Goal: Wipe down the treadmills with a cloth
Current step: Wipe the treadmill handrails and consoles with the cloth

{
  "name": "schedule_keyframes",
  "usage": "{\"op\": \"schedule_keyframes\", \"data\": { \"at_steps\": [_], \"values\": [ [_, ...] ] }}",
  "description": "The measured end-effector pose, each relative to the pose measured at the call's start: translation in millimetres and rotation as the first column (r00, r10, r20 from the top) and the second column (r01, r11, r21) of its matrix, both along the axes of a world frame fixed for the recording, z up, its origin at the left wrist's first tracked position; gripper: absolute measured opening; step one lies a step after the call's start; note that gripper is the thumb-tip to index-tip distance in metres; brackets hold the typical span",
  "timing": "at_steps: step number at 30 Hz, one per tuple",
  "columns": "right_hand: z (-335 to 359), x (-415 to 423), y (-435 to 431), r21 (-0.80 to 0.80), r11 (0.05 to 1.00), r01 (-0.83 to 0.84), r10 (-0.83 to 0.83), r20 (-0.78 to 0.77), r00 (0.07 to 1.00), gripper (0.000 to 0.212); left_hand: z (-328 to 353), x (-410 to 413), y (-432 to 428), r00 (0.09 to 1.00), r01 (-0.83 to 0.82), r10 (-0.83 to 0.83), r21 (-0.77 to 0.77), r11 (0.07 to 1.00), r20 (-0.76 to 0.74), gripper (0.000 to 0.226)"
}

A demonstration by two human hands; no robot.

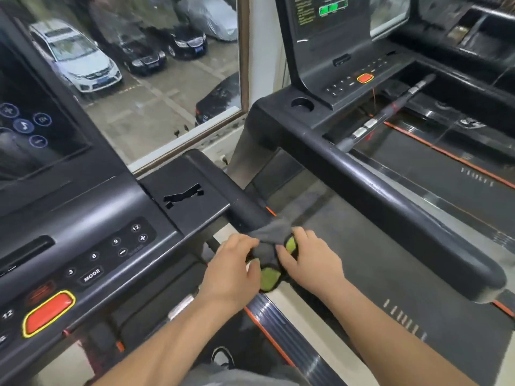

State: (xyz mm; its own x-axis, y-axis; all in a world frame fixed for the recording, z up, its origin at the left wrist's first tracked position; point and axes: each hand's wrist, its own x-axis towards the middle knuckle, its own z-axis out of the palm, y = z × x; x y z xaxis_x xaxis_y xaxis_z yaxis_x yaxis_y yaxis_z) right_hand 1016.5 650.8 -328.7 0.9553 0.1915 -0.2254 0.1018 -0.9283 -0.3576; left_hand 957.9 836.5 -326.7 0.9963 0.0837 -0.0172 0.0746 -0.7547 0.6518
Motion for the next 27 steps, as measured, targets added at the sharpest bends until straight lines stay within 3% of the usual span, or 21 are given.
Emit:
{"op": "schedule_keyframes", "data": {
  "at_steps": [5, 10, 13, 18, 23, 27],
  "values": [
    [2, -48, -69, -0.181, 0.982, -0.063, 0.048, -0.088, 0.995, 0.056, -6, -16, -48, 0.995, -0.098, 0.098, -0.107, 0.989, -0.013, 0.035],
    [2, -32, -57, -0.265, 0.952, -0.154, 0.141, -0.066, 0.988, 0.057, -8, -31, -86, 0.983, -0.181, 0.174, -0.125, 0.976, -0.060, 0.038],
    [-8, 3, -24, -0.167, 0.973, -0.161, 0.158, -0.027, 0.987, 0.059, -13, -40, -93, 0.970, -0.243, 0.241, -0.140, 0.960, -0.033, 0.033],
    [-11, 46, 8, 0.107, 0.980, -0.167, 0.185, -0.186, 0.965, 0.063, -12, -64, -98, 0.938, -0.347, 0.338, -0.177, 0.921, -0.080, 0.039],
    [-10, 19, -65, 0.303, 0.947, -0.109, 0.186, -0.239, 0.953, 0.040, -12, -76, -118, 0.927, -0.373, 0.369, -0.229, 0.899, -0.064, 0.034],
    [-3, -35, -142, 0.294, 0.956, 0.020, 0.087, -0.348, 0.934, 0.044, -24, -90, -170, 0.960, -0.276, 0.255, -0.258, 0.926, -0.113, 0.043]
  ]
}}
